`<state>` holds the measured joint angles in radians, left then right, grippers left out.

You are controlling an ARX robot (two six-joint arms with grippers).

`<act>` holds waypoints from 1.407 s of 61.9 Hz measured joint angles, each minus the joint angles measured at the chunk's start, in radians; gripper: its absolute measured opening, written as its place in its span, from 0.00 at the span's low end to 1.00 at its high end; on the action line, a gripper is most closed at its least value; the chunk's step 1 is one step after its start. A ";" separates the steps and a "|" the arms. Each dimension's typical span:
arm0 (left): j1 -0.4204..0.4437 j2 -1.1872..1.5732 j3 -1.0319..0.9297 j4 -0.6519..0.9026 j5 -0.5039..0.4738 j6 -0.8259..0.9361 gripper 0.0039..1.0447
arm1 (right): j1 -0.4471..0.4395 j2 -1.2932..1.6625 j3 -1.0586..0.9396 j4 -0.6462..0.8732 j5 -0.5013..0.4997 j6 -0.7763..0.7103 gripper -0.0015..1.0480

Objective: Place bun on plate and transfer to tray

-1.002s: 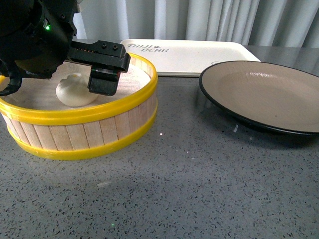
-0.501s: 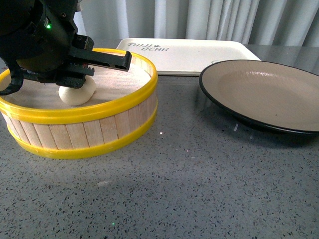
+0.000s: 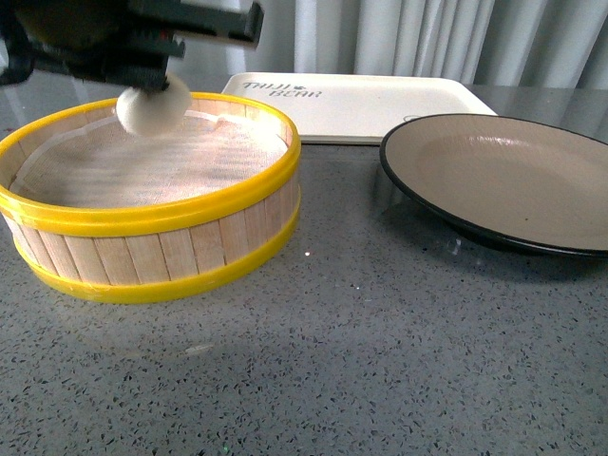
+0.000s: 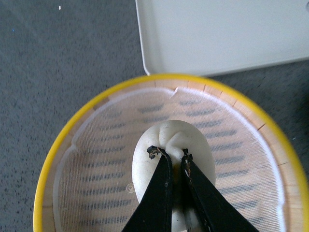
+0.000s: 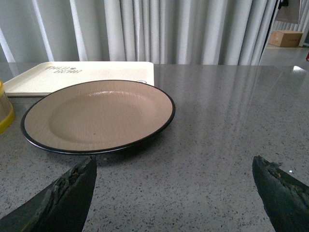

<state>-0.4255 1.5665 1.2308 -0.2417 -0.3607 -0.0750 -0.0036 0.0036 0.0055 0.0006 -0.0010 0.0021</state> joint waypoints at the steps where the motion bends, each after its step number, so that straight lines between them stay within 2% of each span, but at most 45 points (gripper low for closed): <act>1: -0.003 -0.001 0.006 -0.002 -0.001 0.000 0.03 | 0.000 0.000 0.000 0.000 0.000 0.000 0.92; 17: -0.136 0.042 0.186 -0.002 0.017 0.023 0.03 | 0.000 0.000 0.000 0.000 0.000 0.000 0.92; 27: -0.235 0.145 0.267 0.027 0.051 0.021 0.03 | 0.000 0.000 0.000 0.000 0.000 0.000 0.92; 38: -0.307 0.261 0.325 0.071 0.077 0.022 0.03 | 0.000 0.000 0.000 0.000 0.000 0.000 0.92; 55: -0.355 0.383 0.395 0.109 0.094 0.031 0.03 | 0.000 0.000 0.000 0.000 0.000 0.000 0.92; 87: -0.401 0.494 0.409 0.118 0.087 0.075 0.03 | 0.000 0.000 0.000 0.000 0.000 0.000 0.92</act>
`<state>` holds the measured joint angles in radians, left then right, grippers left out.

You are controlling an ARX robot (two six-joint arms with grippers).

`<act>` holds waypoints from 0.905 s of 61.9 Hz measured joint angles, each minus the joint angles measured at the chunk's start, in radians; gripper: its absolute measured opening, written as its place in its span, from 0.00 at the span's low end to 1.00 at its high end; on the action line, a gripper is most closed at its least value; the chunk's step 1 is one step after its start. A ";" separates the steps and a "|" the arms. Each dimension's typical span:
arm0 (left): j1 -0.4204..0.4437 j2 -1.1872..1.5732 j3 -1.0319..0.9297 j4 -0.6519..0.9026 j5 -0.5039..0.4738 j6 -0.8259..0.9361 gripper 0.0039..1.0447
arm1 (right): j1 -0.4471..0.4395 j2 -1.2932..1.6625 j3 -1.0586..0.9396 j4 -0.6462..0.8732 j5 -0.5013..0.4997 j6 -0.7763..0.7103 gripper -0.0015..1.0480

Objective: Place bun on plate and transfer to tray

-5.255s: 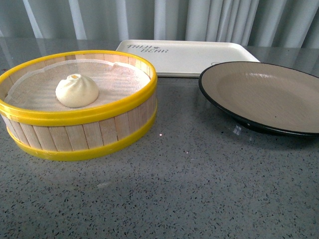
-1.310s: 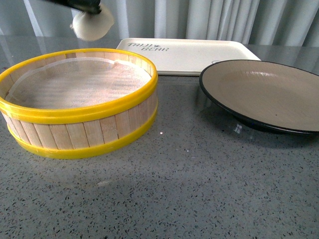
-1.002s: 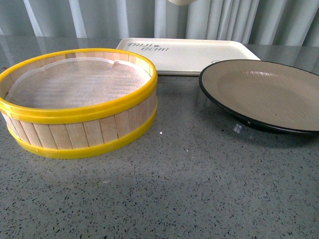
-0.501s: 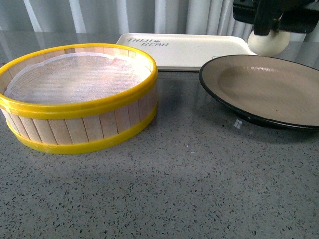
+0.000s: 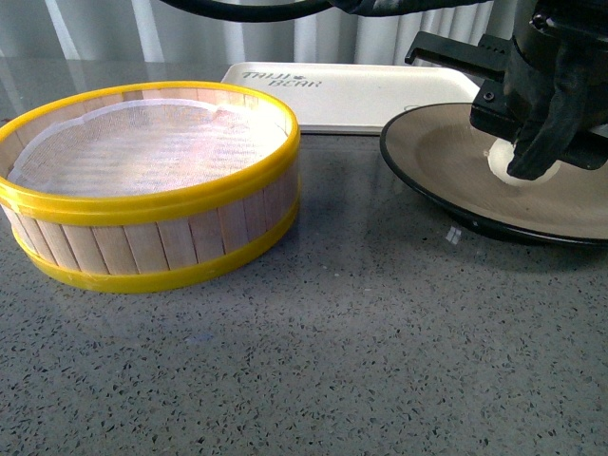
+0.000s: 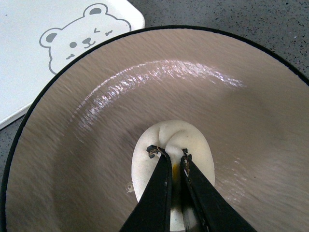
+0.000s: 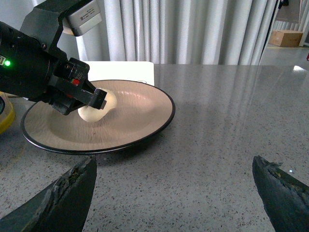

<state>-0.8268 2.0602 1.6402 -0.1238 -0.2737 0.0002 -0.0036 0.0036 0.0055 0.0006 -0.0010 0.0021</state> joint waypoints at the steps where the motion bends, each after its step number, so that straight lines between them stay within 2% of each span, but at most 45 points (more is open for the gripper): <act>1: -0.001 0.001 0.000 0.001 -0.002 0.002 0.03 | 0.000 0.000 0.000 0.000 0.000 0.000 0.92; 27: -0.006 0.042 0.023 0.000 -0.049 0.047 0.05 | 0.000 0.000 0.000 0.000 0.000 0.000 0.92; 32: -0.006 0.043 0.038 -0.003 -0.049 0.048 0.17 | 0.000 0.000 0.000 0.000 0.000 0.000 0.92; 39: -0.005 0.043 0.064 -0.024 -0.045 0.036 0.41 | 0.000 0.000 0.000 0.000 0.000 0.000 0.92; 56: 0.003 0.042 0.066 -0.032 -0.041 0.016 0.80 | 0.000 0.000 0.000 0.000 0.000 0.000 0.92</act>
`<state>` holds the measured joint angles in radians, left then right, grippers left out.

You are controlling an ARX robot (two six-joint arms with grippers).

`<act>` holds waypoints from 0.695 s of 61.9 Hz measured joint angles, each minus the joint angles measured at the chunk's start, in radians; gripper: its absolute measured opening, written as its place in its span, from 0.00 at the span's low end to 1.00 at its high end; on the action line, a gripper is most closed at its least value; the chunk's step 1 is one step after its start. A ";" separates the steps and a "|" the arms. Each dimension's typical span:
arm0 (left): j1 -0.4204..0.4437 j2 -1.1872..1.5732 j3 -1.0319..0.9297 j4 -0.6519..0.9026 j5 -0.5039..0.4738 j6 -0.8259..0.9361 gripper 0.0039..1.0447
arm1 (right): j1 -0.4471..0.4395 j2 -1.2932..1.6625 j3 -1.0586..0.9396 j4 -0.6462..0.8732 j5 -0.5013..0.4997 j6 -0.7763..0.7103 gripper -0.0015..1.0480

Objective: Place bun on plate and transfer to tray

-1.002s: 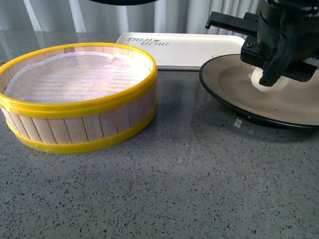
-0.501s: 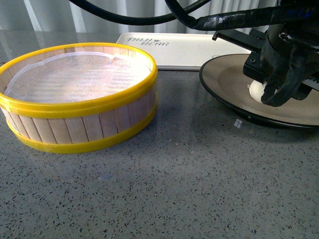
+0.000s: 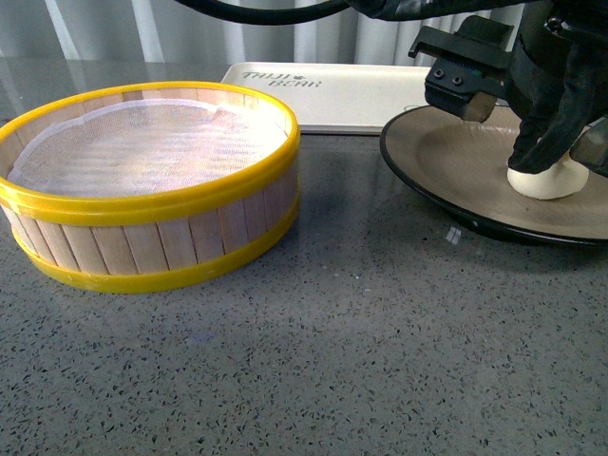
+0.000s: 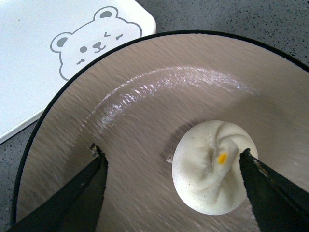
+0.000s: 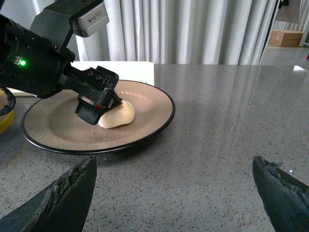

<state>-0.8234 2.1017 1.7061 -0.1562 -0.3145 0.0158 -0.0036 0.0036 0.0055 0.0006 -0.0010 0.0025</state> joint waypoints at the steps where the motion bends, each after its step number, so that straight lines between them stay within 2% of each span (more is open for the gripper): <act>1: 0.001 0.000 0.000 0.000 0.000 -0.002 0.84 | 0.000 0.000 0.000 0.000 0.000 0.000 0.92; 7: 0.004 -0.007 0.000 -0.001 0.008 -0.018 0.96 | 0.000 0.000 0.000 0.000 0.000 0.000 0.92; 26: 0.029 -0.151 -0.037 0.033 0.032 -0.069 0.94 | 0.000 0.000 0.000 0.000 0.000 0.000 0.92; 43: 0.105 -0.485 -0.320 0.126 0.031 -0.093 0.94 | 0.000 0.000 0.000 0.000 0.000 0.000 0.92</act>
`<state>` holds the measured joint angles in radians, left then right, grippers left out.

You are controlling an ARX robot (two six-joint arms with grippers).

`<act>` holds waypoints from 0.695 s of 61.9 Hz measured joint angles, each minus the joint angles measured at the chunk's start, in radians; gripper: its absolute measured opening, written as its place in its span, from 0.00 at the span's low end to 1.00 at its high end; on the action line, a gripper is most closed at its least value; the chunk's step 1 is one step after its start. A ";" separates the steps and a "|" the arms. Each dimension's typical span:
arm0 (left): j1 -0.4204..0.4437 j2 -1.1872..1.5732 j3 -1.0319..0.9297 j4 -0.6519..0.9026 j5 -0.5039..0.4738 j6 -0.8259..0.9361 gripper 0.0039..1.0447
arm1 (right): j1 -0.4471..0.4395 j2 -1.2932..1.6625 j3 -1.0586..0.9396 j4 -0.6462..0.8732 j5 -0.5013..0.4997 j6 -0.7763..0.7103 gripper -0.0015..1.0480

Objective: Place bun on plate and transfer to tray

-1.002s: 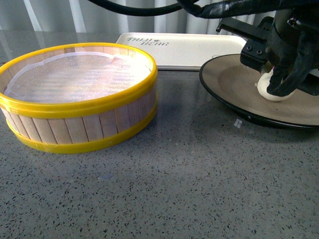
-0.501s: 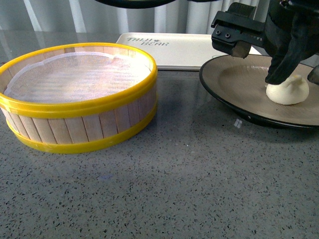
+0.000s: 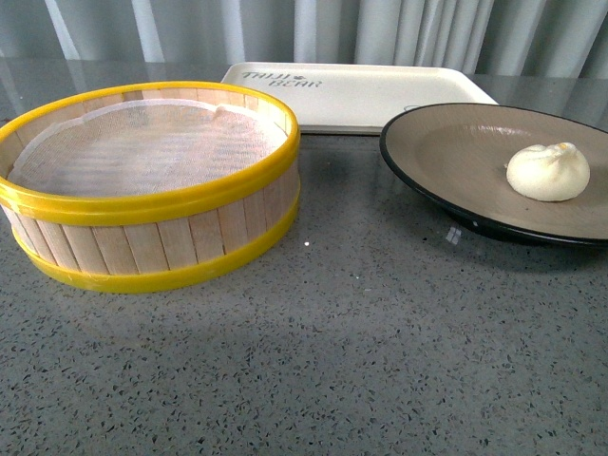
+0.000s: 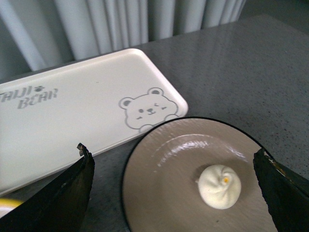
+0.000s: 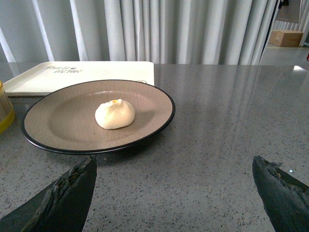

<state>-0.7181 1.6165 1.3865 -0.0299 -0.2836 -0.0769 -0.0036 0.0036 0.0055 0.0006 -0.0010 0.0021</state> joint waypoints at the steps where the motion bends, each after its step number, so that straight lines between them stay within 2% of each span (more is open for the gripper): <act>1: 0.008 -0.030 -0.028 0.002 0.000 0.000 0.94 | 0.000 0.000 0.000 0.000 0.000 0.000 0.92; 25: 0.129 -0.560 -0.437 -0.094 -0.013 0.000 0.93 | 0.000 0.000 0.000 0.000 0.000 0.000 0.92; 30: 0.158 -0.670 -0.589 0.110 -0.179 0.039 0.80 | 0.000 0.000 0.000 0.000 0.000 0.000 0.92; 32: 0.189 -0.721 -0.653 0.169 -0.180 0.046 0.75 | 0.000 0.000 0.000 0.000 0.000 0.000 0.92; 33: 0.226 -0.776 -0.715 0.201 -0.161 0.051 0.70 | 0.000 0.000 0.000 0.000 0.000 0.000 0.92; 43: 0.469 -1.042 -0.991 0.204 0.051 0.061 0.42 | 0.000 0.000 0.000 0.000 -0.002 0.000 0.92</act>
<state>-0.2489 0.5743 0.3958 0.1738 -0.2321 -0.0154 -0.0036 0.0036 0.0055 0.0006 -0.0025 0.0021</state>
